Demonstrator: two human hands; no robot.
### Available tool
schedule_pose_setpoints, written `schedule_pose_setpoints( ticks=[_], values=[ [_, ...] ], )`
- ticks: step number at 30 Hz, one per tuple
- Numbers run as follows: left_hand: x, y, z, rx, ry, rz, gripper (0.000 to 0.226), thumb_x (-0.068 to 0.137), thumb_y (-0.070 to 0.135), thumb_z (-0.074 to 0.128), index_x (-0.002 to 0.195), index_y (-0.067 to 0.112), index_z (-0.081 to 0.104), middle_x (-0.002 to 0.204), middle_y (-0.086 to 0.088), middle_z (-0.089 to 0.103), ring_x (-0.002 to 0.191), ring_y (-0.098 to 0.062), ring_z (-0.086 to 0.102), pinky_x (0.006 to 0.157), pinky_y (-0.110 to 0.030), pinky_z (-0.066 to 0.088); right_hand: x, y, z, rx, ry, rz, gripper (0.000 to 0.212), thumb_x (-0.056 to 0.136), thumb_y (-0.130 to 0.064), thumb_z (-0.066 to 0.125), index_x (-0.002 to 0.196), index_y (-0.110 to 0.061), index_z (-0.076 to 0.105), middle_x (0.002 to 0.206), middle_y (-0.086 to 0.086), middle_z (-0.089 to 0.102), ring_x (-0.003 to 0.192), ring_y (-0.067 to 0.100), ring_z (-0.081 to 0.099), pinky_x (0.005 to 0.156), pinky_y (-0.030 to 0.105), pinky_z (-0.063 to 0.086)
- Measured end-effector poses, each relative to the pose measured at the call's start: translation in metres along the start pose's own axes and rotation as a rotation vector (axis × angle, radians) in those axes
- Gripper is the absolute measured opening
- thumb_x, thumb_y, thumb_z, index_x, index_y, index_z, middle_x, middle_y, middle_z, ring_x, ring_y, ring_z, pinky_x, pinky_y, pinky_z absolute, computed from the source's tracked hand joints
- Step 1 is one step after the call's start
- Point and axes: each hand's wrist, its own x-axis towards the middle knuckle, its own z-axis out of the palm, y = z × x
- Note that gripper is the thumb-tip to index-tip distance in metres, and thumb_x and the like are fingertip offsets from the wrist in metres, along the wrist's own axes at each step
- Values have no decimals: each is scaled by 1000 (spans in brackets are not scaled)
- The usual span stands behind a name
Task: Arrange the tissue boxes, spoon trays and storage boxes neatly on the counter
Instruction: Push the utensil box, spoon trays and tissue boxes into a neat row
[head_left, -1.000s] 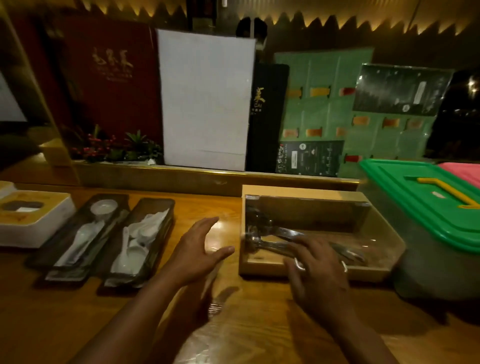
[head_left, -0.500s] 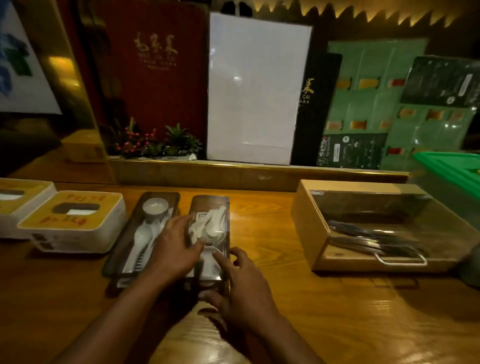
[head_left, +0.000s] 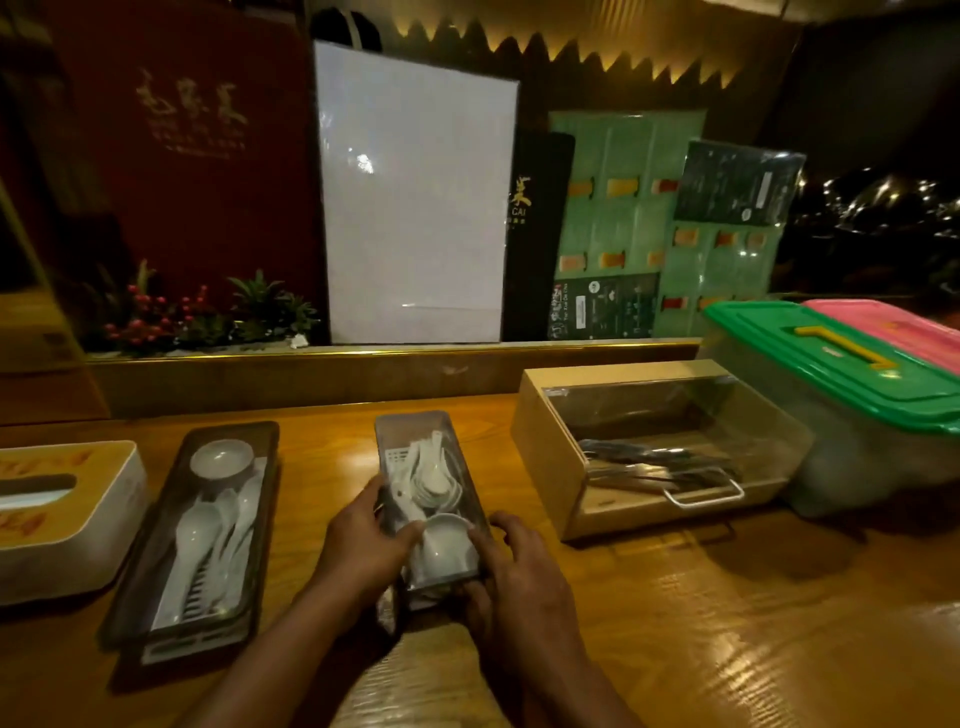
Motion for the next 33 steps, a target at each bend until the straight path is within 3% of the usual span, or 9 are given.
schedule_pose_setpoints(
  ticks=[4,9,16,24,29,33],
  values=[
    [4,11,31,-64,-82,14,74,81,16,80,143,35,47,125,11,66,109,-12,64,91,-41,58,-6,25,-16,-51,18,36,58,87,-40,60,142,-31,45,148,-8,42,126,19,42,99,35,46],
    [15,16,58,-80,-130,21,80,77,25,81,145,42,42,130,14,65,116,-15,63,93,-44,57,-2,43,-33,-80,7,39,59,90,-40,59,146,-30,41,151,-11,39,124,17,41,98,32,43],
    [25,31,78,-116,-153,1,73,82,14,79,142,40,46,129,12,65,120,-17,61,95,-47,56,2,59,-37,-89,36,50,62,96,-44,51,152,-28,28,158,-8,29,135,16,30,107,33,35],
    [27,35,91,-152,-130,-26,70,85,10,75,140,44,47,128,14,65,119,-15,61,92,-48,57,7,78,-27,-166,8,26,64,93,-43,58,150,-25,37,154,-5,39,128,20,40,97,36,43],
    [26,39,98,-200,-96,-34,68,88,4,71,142,39,47,111,24,64,106,-9,63,89,-47,59,7,89,-20,-219,35,29,71,71,-43,82,135,-24,58,134,-4,61,105,19,55,75,33,52],
    [26,38,98,-188,-94,-25,67,89,6,70,140,41,47,119,17,64,113,-13,61,92,-46,57,6,96,-14,-261,76,-36,71,75,-37,80,139,-20,54,139,-2,59,107,23,51,75,37,51]
  ],
)
